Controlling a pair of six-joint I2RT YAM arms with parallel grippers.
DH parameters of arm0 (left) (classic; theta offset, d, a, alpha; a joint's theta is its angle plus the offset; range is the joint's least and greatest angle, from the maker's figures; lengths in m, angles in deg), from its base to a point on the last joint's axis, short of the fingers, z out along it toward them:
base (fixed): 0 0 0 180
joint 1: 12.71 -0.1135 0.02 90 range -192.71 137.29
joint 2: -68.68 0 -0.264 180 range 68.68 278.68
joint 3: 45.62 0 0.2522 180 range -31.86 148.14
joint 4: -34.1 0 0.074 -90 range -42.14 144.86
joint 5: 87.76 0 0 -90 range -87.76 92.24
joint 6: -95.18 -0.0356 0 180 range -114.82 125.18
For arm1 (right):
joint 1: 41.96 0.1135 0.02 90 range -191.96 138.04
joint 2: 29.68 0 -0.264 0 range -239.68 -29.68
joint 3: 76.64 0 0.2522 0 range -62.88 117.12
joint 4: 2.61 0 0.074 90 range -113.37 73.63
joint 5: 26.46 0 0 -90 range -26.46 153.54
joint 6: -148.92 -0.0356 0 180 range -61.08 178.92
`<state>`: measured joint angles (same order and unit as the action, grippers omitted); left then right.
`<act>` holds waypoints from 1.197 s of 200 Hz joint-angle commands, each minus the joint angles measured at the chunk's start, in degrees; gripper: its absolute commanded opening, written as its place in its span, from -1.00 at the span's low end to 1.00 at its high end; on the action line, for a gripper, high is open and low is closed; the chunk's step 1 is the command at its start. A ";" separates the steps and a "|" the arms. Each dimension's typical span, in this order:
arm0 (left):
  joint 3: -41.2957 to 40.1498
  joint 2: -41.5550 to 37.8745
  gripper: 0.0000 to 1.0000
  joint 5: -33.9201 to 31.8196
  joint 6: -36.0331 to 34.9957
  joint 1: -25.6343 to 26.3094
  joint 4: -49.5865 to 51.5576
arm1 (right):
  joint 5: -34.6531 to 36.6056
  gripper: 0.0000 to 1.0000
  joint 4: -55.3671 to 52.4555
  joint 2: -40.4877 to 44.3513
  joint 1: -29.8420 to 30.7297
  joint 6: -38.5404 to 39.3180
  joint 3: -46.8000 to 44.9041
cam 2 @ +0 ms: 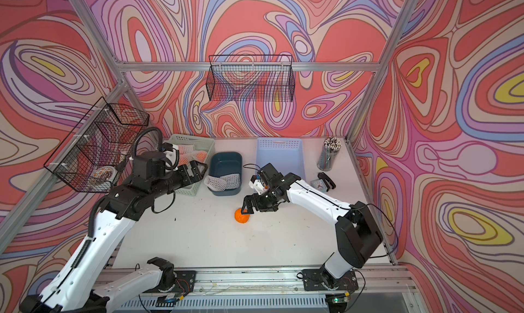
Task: Remove foam nets from oranges
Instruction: Pick up the orange from the center of the board.
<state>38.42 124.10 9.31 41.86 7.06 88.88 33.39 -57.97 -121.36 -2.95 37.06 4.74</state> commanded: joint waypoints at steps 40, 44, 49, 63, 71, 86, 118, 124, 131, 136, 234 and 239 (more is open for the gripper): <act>-0.96 -13.86 1.00 -3.29 0.50 -0.40 20.75 | 0.51 0.96 6.80 -8.80 2.38 2.38 2.46; -0.89 -14.71 1.00 -3.42 0.49 -0.39 21.78 | 0.45 0.96 6.43 -9.42 2.58 2.66 3.07; -0.85 -15.66 1.00 -3.74 0.58 -0.37 23.06 | 0.64 0.96 5.79 -10.73 2.86 2.98 3.65; -1.01 -18.26 1.00 -4.46 1.14 -0.43 25.96 | 2.07 0.96 4.37 -12.97 3.26 3.15 4.76; -1.01 -19.31 1.00 -4.69 1.43 -0.38 27.23 | 2.66 0.97 4.01 -13.65 3.29 3.16 5.05; -1.11 -20.94 1.00 -4.66 1.97 -0.37 28.66 | 3.11 0.96 4.69 -14.18 3.34 2.77 5.25; -1.46 -22.38 1.00 -5.03 2.25 -0.39 30.03 | 3.30 0.94 3.79 -17.31 4.06 2.62 7.52; -1.39 -22.41 1.00 -5.03 2.23 -0.39 30.24 | 3.45 0.94 3.77 -17.69 4.10 2.52 7.62; -1.29 -22.46 1.00 -5.01 2.08 -0.43 30.43 | 3.76 0.92 3.94 -17.91 4.07 2.27 7.49; -1.29 -22.45 1.00 -5.02 2.05 -0.43 30.52 | 4.27 0.91 3.98 -18.00 4.13 1.99 7.58; -2.69 -22.61 1.00 -6.34 1.70 -0.42 30.48 | 4.76 0.62 2.68 -21.31 4.39 1.54 9.44; -2.69 -22.55 1.00 -6.26 1.59 -0.36 30.38 | 4.77 0.60 2.54 -21.38 4.41 1.62 9.46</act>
<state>36.32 101.96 4.06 43.35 7.06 117.60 37.83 -54.58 -141.62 0.89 38.37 12.91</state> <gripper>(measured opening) 0.999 0.815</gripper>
